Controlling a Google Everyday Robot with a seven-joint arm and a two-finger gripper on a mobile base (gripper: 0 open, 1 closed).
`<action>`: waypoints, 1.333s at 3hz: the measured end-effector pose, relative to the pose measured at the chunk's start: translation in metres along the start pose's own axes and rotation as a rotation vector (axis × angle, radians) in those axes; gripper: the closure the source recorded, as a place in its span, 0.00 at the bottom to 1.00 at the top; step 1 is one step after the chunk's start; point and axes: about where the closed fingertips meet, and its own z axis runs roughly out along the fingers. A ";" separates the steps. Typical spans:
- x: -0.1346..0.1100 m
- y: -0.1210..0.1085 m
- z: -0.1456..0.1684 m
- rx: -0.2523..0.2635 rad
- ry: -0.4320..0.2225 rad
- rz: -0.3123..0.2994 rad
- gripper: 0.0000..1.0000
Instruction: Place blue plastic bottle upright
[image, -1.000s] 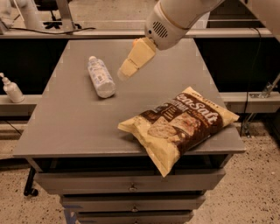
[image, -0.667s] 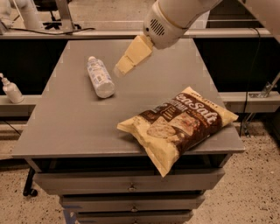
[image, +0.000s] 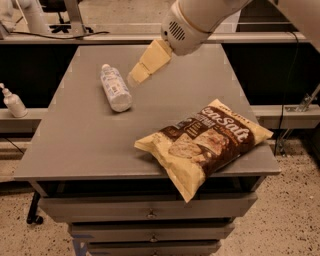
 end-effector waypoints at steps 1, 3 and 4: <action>-0.019 -0.013 0.028 0.034 -0.003 0.055 0.00; -0.068 -0.044 0.112 0.151 0.088 0.253 0.00; -0.085 -0.049 0.146 0.209 0.151 0.320 0.00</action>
Offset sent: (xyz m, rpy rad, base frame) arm 0.1234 0.0873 -0.0599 -0.0471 0.0830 -0.3649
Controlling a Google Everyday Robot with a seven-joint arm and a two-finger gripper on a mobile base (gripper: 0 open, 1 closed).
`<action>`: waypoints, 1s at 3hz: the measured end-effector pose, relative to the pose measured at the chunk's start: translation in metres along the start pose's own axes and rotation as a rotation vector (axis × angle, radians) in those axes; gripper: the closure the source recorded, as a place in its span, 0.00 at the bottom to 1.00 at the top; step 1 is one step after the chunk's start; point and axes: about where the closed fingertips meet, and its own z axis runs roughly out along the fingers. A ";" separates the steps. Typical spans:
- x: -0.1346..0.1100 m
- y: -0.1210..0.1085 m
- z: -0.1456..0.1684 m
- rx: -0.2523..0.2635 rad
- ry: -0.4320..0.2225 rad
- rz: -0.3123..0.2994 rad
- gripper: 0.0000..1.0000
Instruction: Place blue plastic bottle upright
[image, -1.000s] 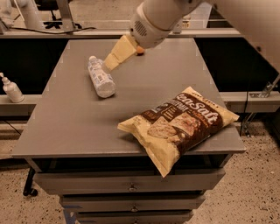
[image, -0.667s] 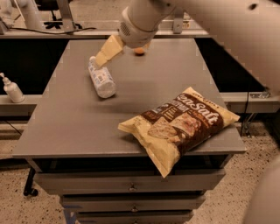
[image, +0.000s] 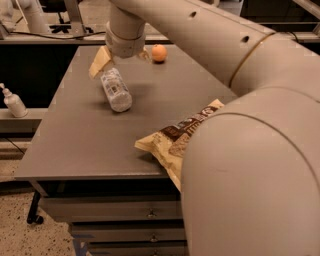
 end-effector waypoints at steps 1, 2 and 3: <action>-0.012 0.010 0.023 0.052 0.057 0.031 0.00; -0.022 0.022 0.037 0.092 0.096 0.039 0.00; -0.025 0.029 0.048 0.132 0.128 0.033 0.17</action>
Offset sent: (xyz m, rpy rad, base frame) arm 0.0231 0.0590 -0.0265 -0.1663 0.0591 -0.0969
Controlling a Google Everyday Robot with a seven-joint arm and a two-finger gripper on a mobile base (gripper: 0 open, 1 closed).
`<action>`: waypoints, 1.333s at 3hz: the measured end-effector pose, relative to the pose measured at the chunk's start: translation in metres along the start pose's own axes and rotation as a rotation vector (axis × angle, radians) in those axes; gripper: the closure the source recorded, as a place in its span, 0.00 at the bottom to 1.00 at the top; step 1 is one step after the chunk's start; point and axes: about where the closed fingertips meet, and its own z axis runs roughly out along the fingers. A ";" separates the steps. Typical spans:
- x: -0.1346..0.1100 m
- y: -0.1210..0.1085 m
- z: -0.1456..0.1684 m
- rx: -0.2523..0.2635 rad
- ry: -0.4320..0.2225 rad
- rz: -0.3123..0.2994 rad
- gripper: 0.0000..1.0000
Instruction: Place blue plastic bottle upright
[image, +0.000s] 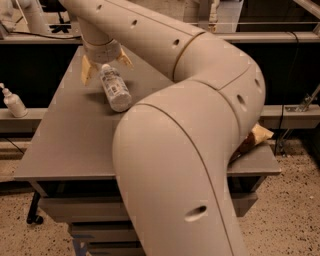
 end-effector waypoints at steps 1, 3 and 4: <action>-0.001 -0.003 0.005 0.048 0.018 -0.001 0.41; -0.012 -0.015 -0.011 0.078 -0.057 -0.008 0.87; -0.026 -0.031 -0.032 0.028 -0.201 -0.009 1.00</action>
Offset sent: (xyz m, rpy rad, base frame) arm 0.0051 -0.0104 -0.0006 -0.1007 -0.0296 -0.0394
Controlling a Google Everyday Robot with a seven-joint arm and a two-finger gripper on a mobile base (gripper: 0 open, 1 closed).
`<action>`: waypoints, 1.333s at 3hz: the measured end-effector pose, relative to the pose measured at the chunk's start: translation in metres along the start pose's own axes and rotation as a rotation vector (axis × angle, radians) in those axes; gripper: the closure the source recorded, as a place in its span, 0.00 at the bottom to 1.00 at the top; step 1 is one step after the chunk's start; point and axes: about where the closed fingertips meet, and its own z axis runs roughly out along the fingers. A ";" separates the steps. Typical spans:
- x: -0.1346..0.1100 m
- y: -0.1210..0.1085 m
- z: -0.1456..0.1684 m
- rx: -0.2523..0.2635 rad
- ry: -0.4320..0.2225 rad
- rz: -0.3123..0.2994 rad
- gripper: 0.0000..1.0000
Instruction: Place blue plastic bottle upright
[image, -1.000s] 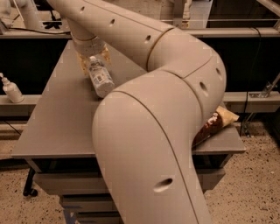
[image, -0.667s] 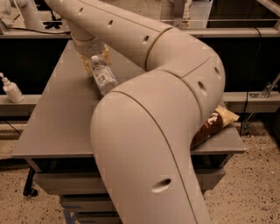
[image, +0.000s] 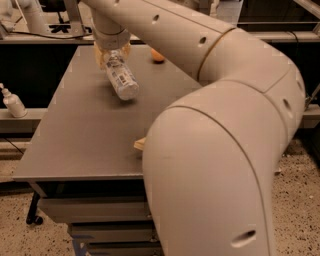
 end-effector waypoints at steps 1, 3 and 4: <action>-0.009 -0.022 -0.009 -0.046 -0.149 0.030 1.00; -0.019 -0.047 -0.014 -0.095 -0.358 0.081 1.00; -0.019 -0.047 -0.014 -0.095 -0.358 0.081 1.00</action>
Offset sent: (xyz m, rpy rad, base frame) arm 0.0749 -0.0076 0.1224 0.6848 -0.7157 0.1037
